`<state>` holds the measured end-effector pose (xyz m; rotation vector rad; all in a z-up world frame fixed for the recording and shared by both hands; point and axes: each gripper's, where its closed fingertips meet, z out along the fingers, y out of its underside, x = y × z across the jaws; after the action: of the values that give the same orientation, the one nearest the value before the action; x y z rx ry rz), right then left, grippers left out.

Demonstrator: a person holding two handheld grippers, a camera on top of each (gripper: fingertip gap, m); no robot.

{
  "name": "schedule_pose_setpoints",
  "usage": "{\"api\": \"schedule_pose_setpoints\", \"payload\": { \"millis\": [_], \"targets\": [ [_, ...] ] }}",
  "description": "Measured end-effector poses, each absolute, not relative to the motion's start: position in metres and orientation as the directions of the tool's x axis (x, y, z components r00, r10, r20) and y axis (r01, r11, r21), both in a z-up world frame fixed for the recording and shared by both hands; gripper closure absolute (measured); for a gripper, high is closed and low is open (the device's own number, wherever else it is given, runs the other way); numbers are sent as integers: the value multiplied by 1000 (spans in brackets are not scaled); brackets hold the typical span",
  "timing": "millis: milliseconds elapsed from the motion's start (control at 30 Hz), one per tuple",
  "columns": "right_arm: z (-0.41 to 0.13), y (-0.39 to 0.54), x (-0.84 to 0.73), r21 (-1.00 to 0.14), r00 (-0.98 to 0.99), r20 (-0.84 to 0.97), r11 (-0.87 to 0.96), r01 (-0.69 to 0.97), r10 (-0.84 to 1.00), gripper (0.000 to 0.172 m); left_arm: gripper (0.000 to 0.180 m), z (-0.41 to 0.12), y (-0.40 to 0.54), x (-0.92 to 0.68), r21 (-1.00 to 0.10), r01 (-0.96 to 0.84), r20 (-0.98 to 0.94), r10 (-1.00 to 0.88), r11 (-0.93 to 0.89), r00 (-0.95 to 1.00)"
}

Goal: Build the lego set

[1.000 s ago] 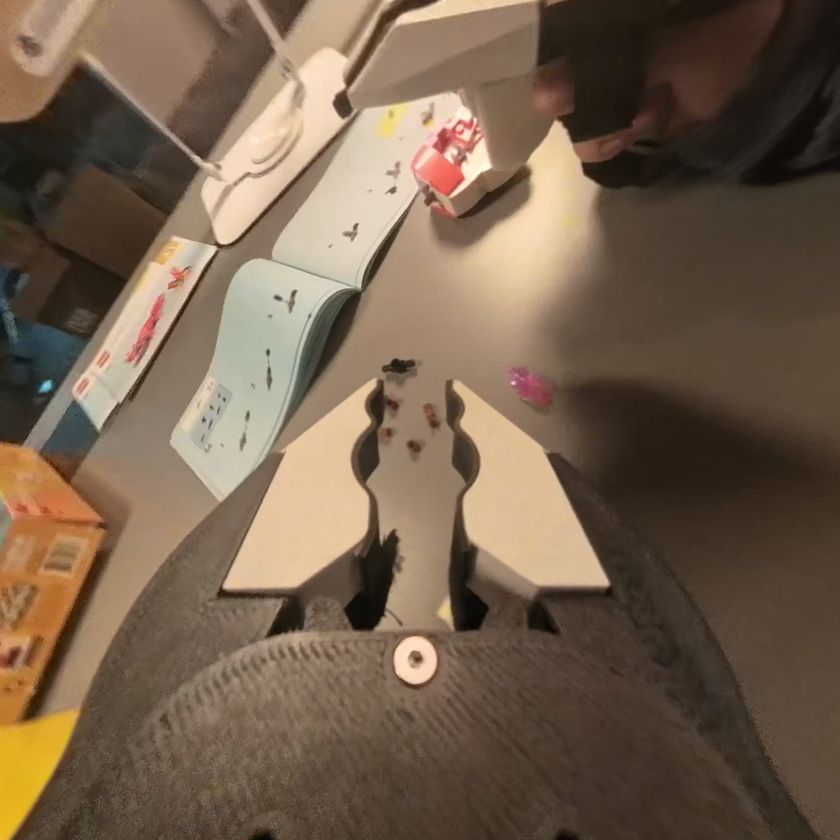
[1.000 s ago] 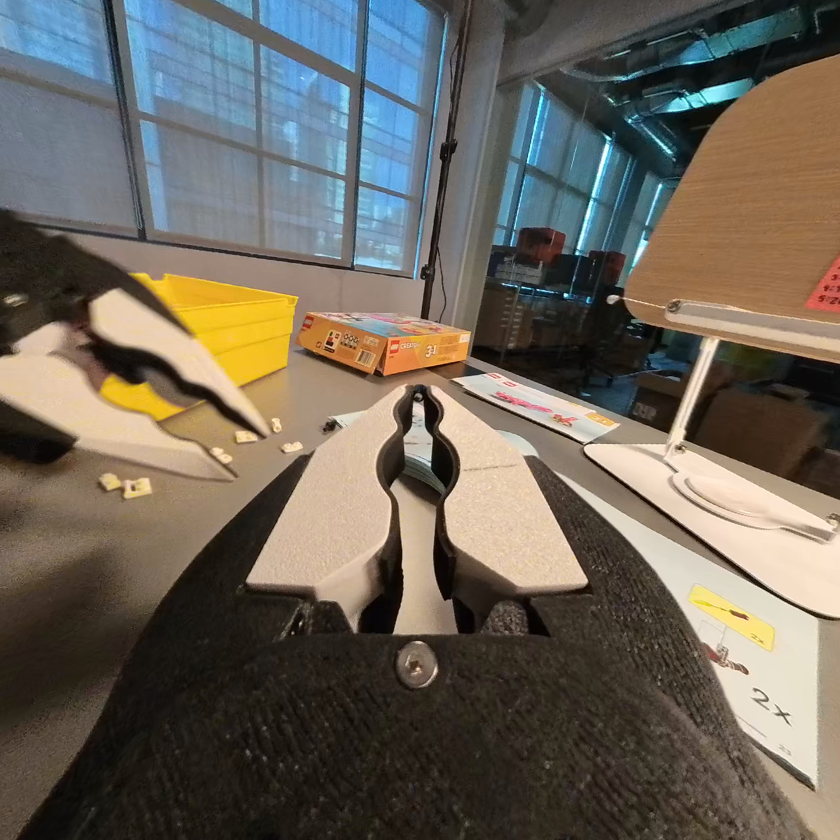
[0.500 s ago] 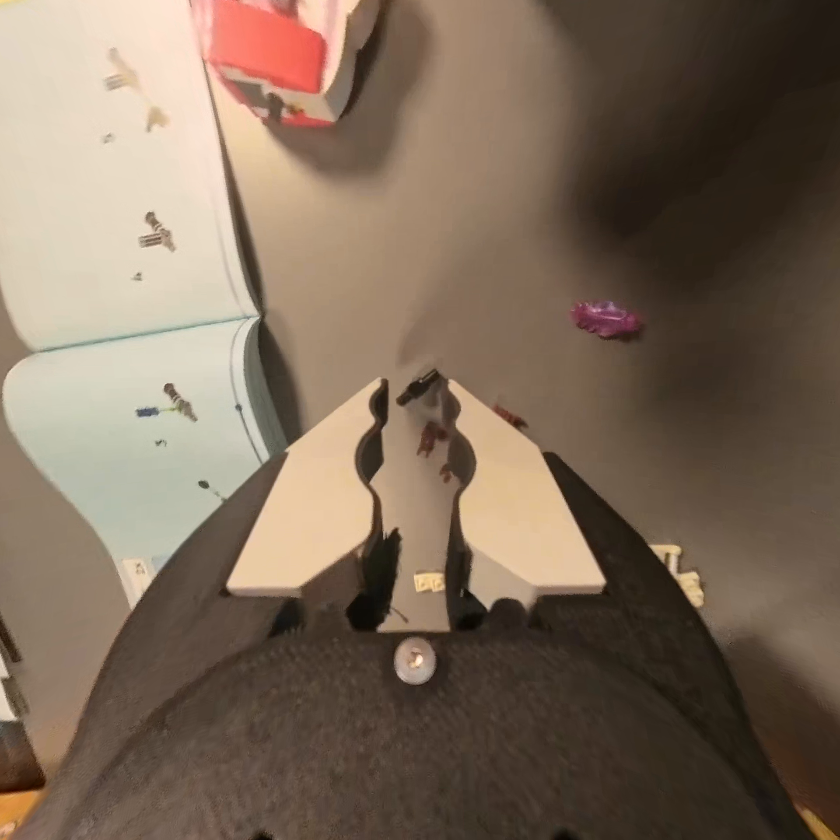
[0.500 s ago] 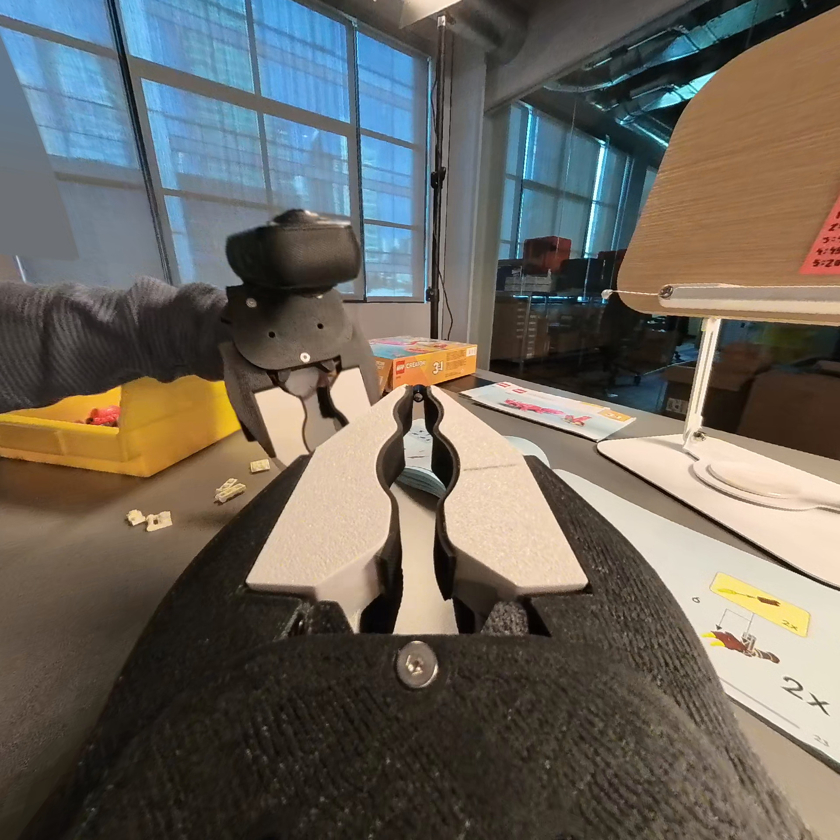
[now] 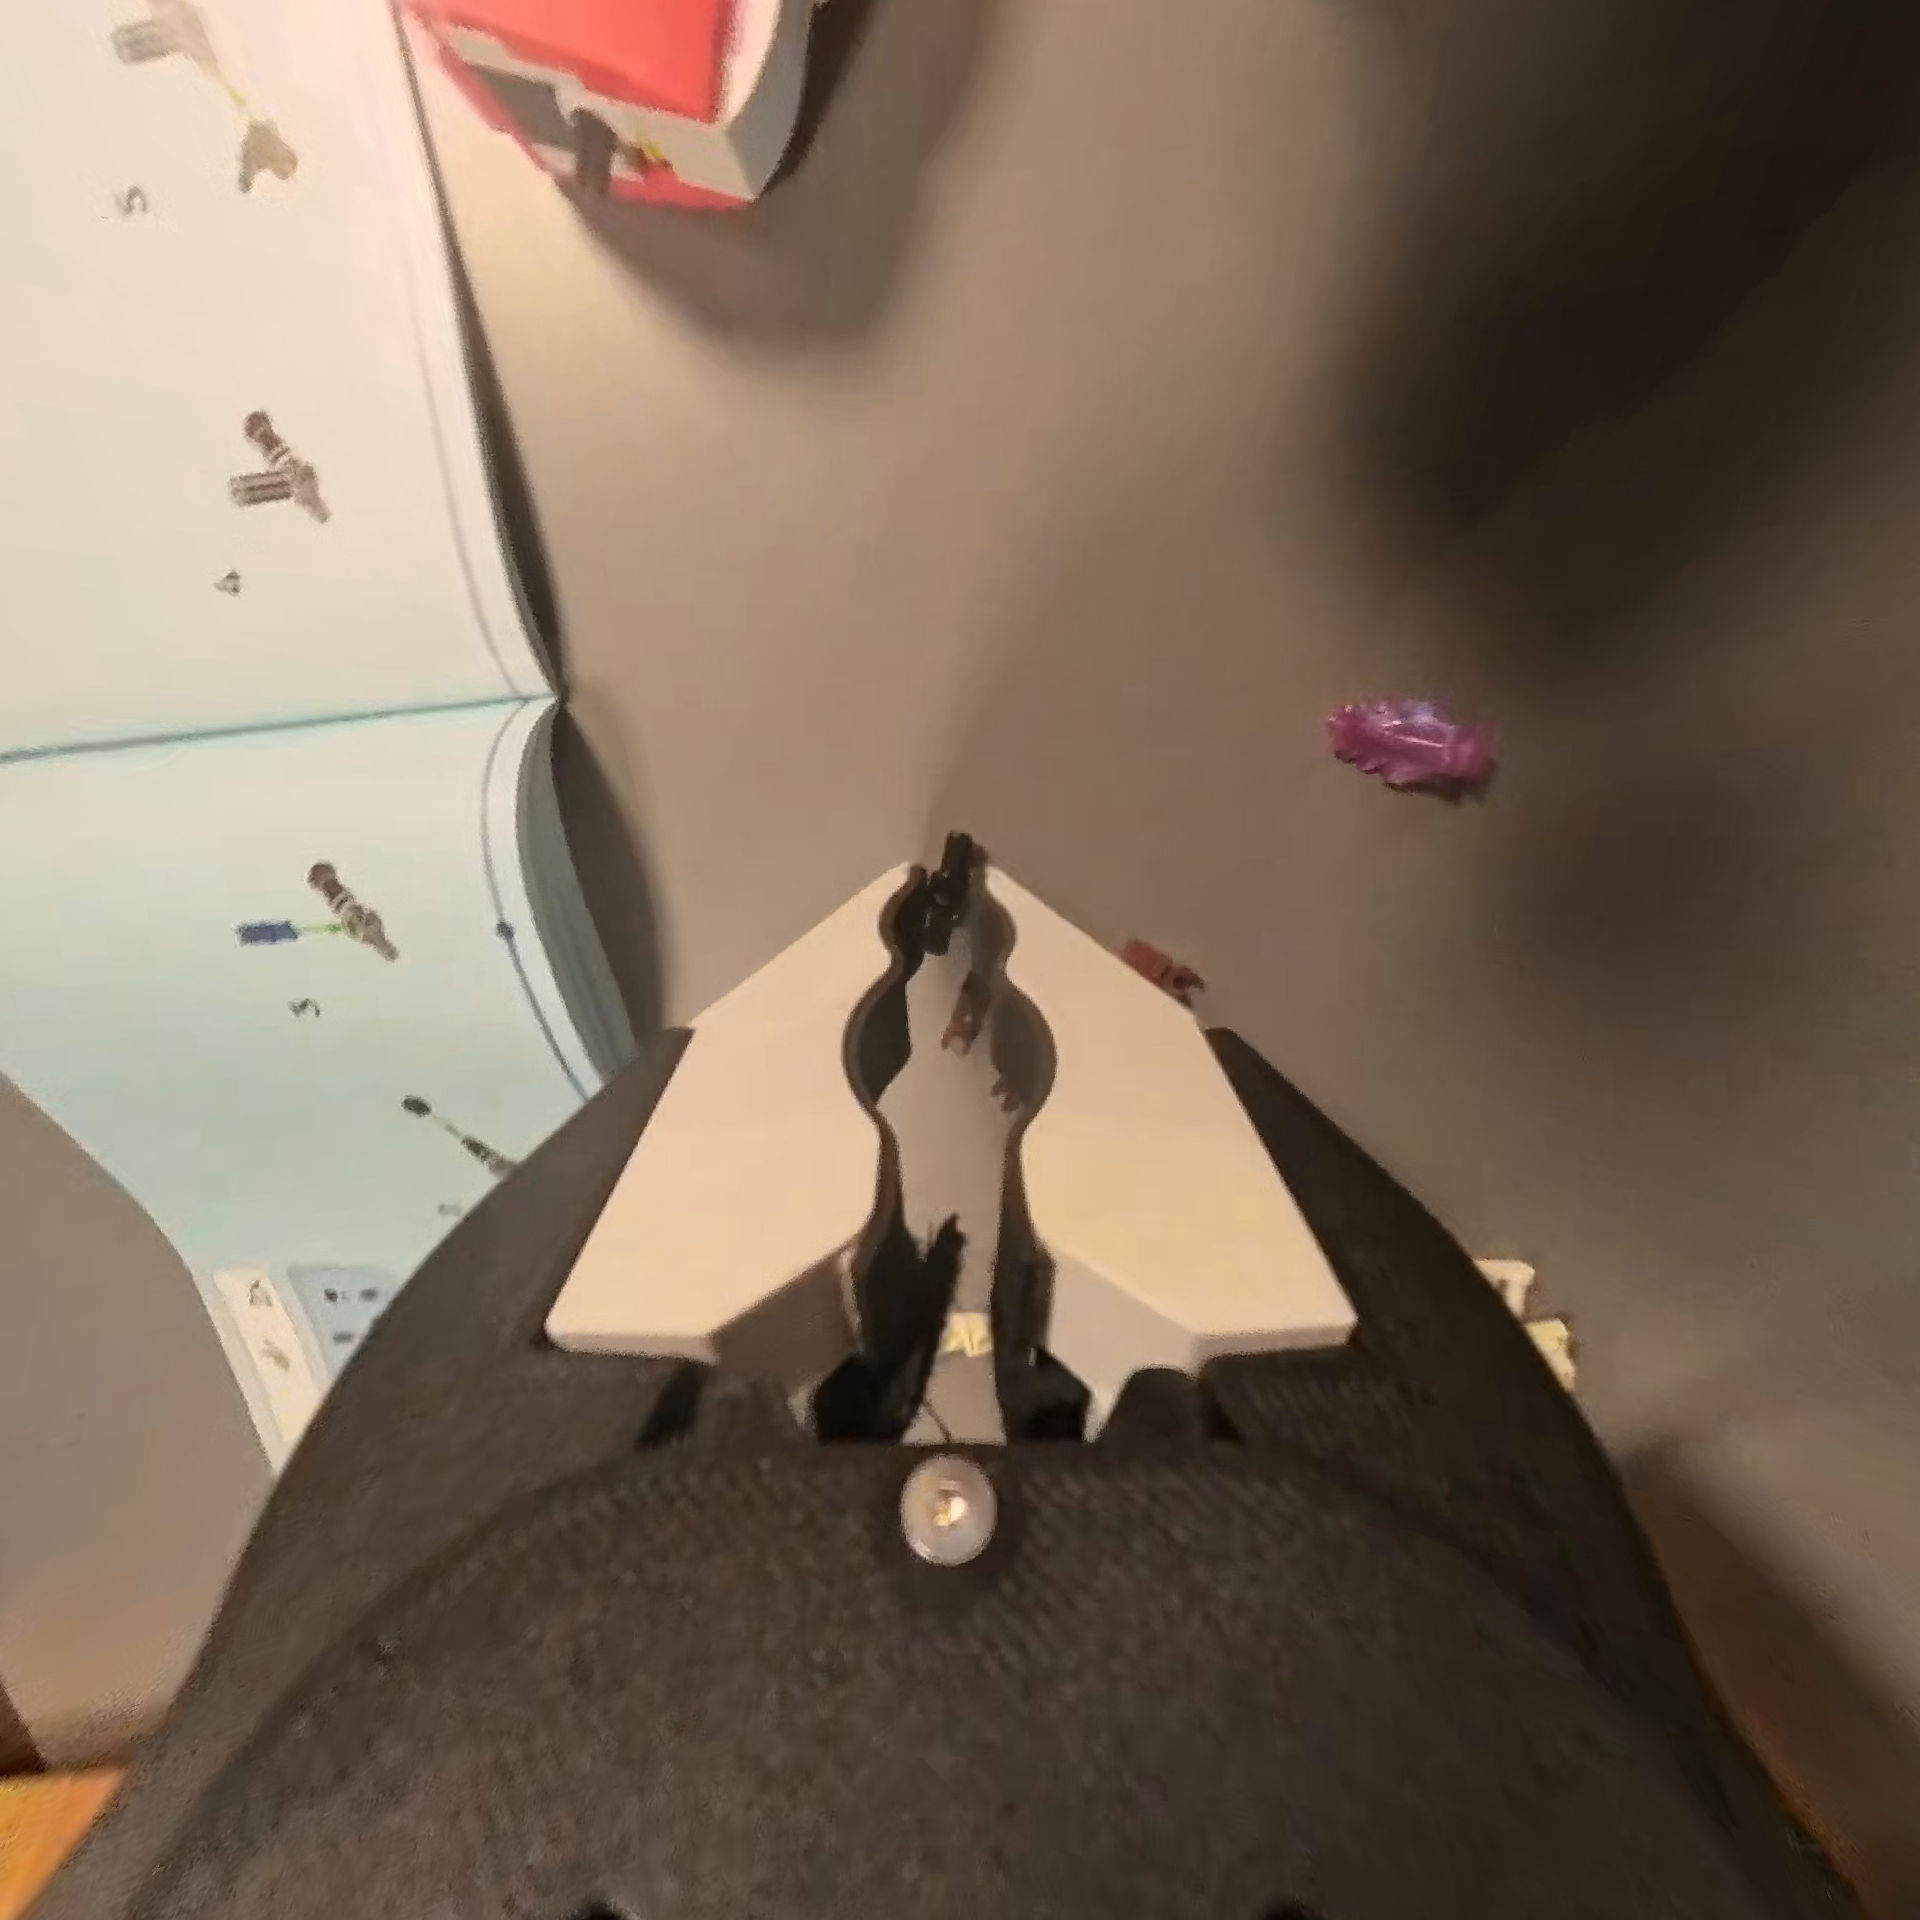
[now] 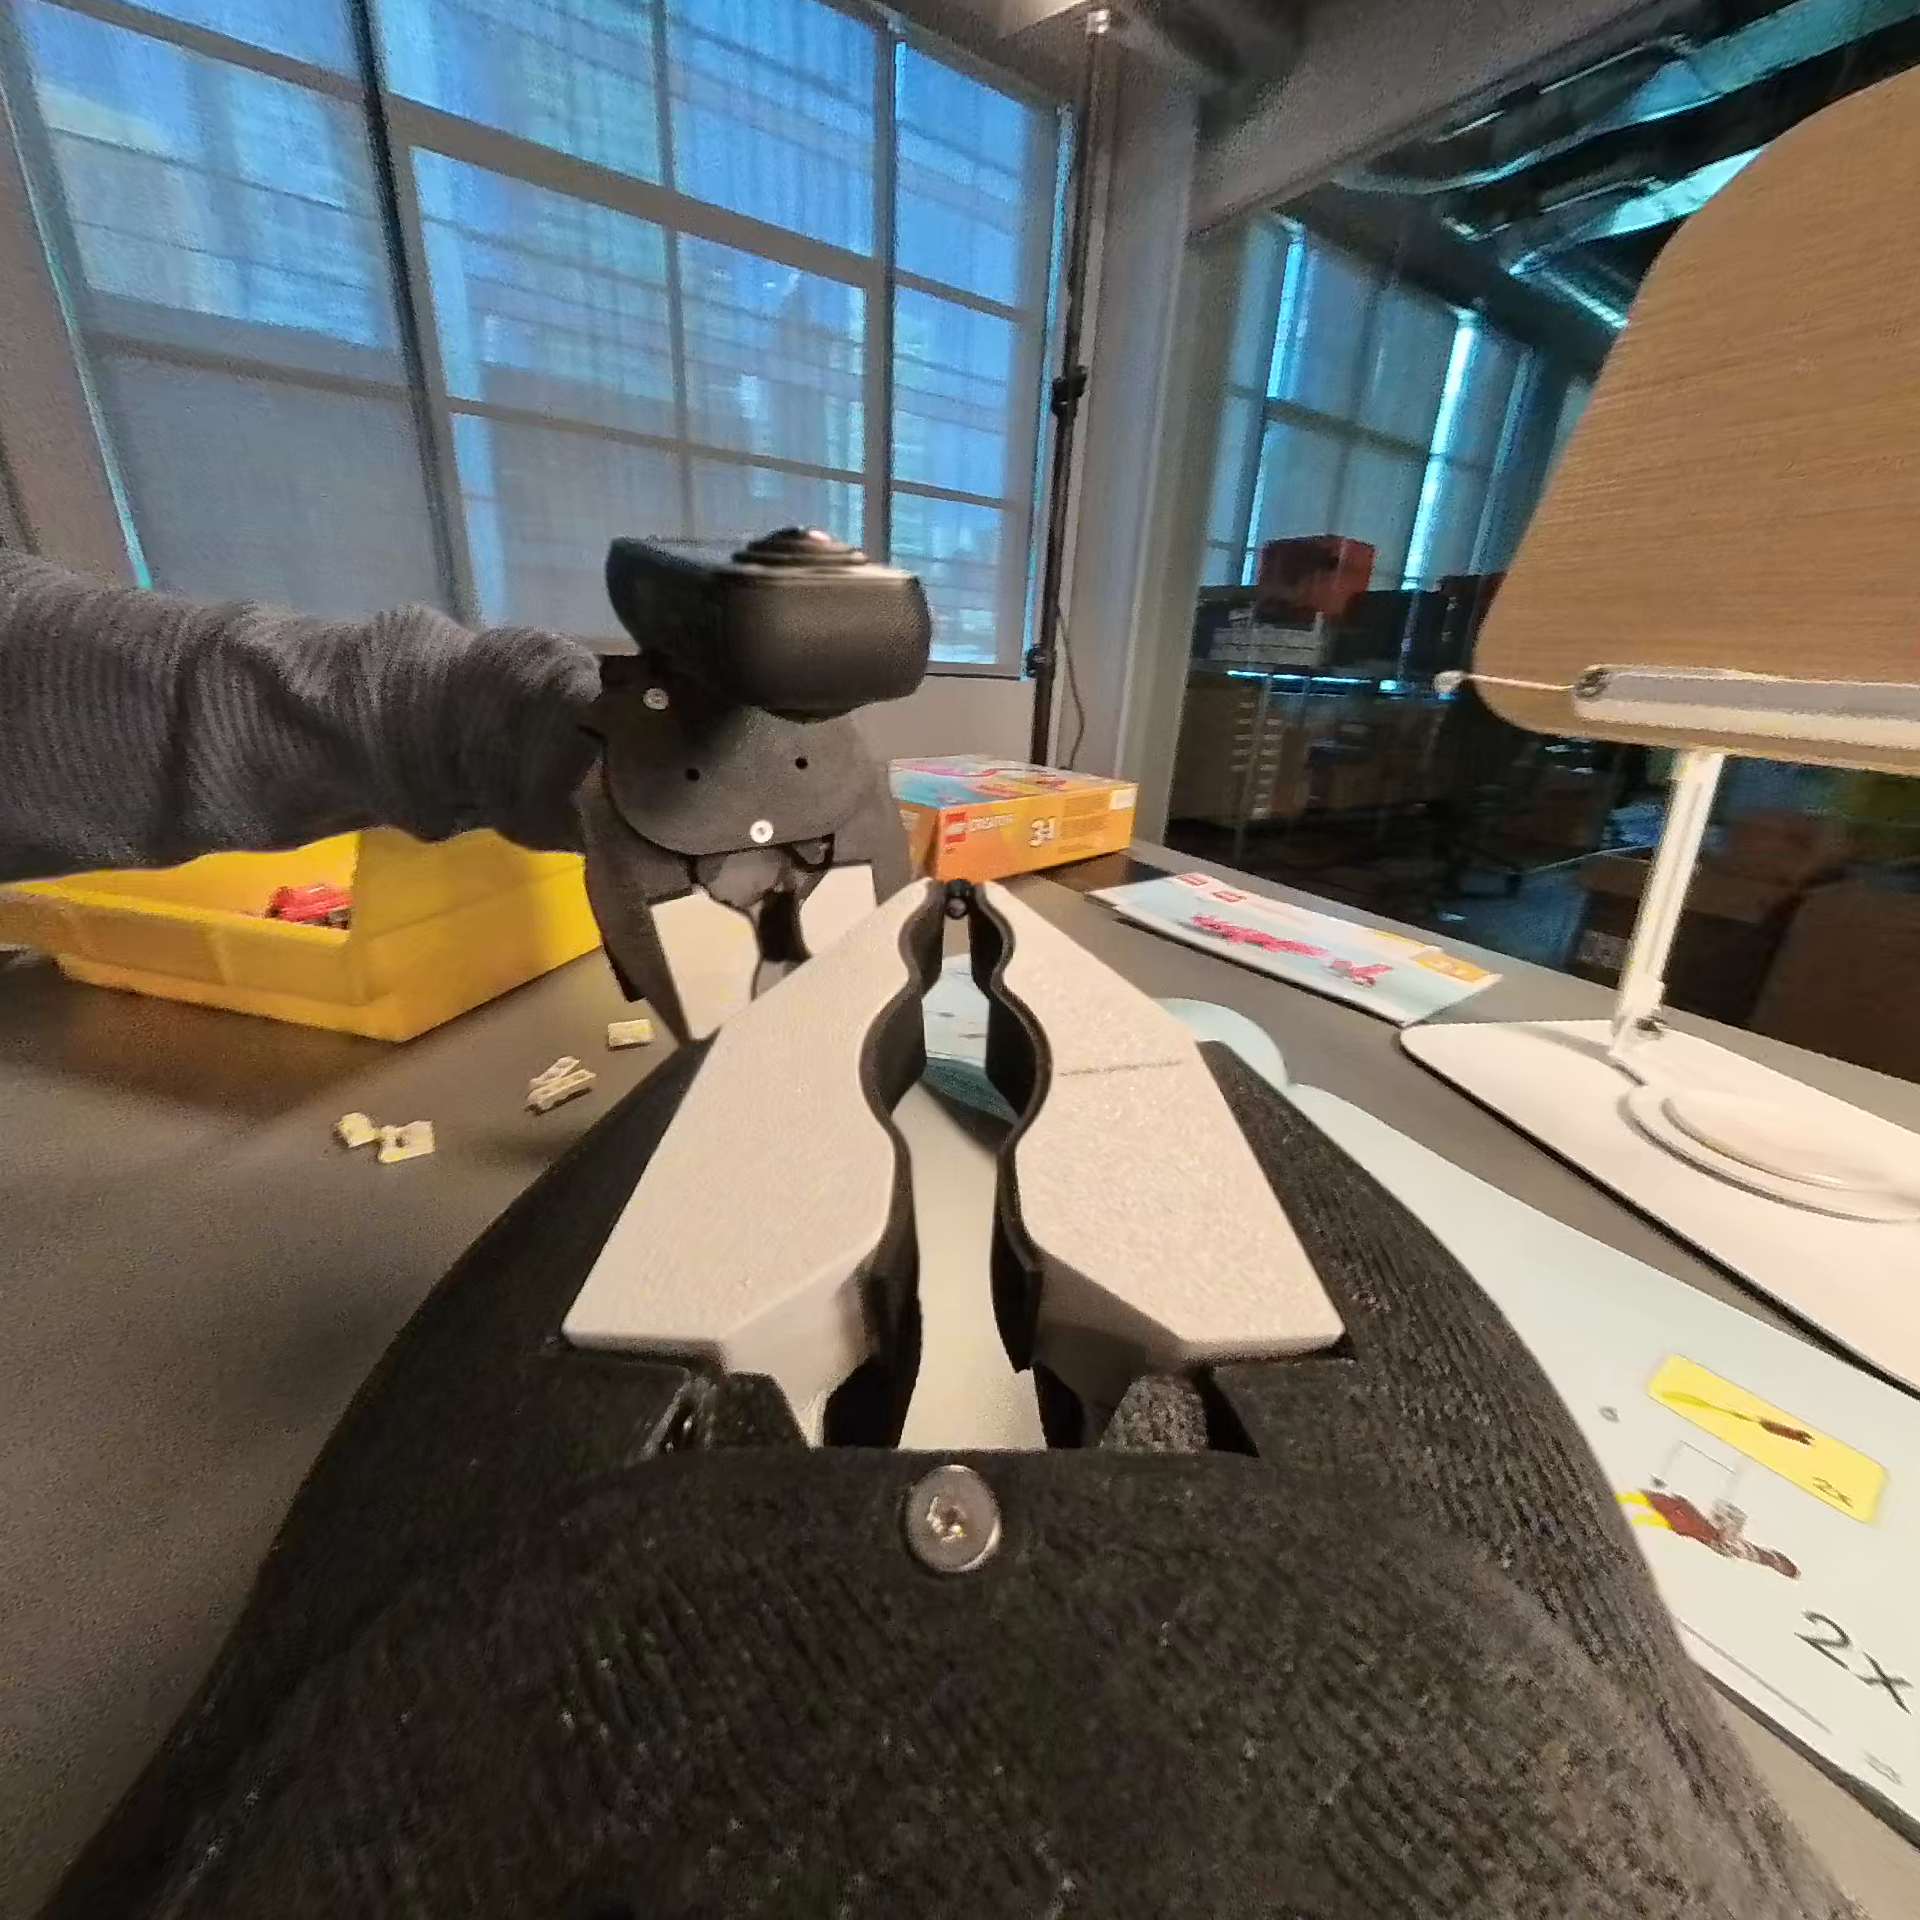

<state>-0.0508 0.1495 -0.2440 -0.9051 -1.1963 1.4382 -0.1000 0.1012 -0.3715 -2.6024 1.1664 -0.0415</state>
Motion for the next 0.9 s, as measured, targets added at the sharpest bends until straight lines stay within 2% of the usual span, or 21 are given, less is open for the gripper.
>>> {"api": "schedule_pose_setpoints", "payload": {
  "millis": [67,233,367,633,900],
  "targets": [
    [-246,143,-50,-977,-271,56,-3,-212,961,169,173,-361,107,-103,-316,-696,-166,-685,-644,709],
    [-256,121,-45,-992,-466,27,-34,-120,884,170,173,-314,106,-89,-536,-580,-348,-465,-614,814],
    [-260,107,-43,-996,-538,17,-35,-86,842,169,173,-308,82,-61,-666,-465,-362,-291,-583,885],
    [-273,65,-33,-1000,-702,-4,10,15,712,169,173,-331,48,-42,-756,-265,-223,-145,-598,964],
    [-278,71,-35,-998,-690,-10,32,48,724,169,173,-317,63,-53,-810,-389,-420,-27,-439,907]
  ]
}}
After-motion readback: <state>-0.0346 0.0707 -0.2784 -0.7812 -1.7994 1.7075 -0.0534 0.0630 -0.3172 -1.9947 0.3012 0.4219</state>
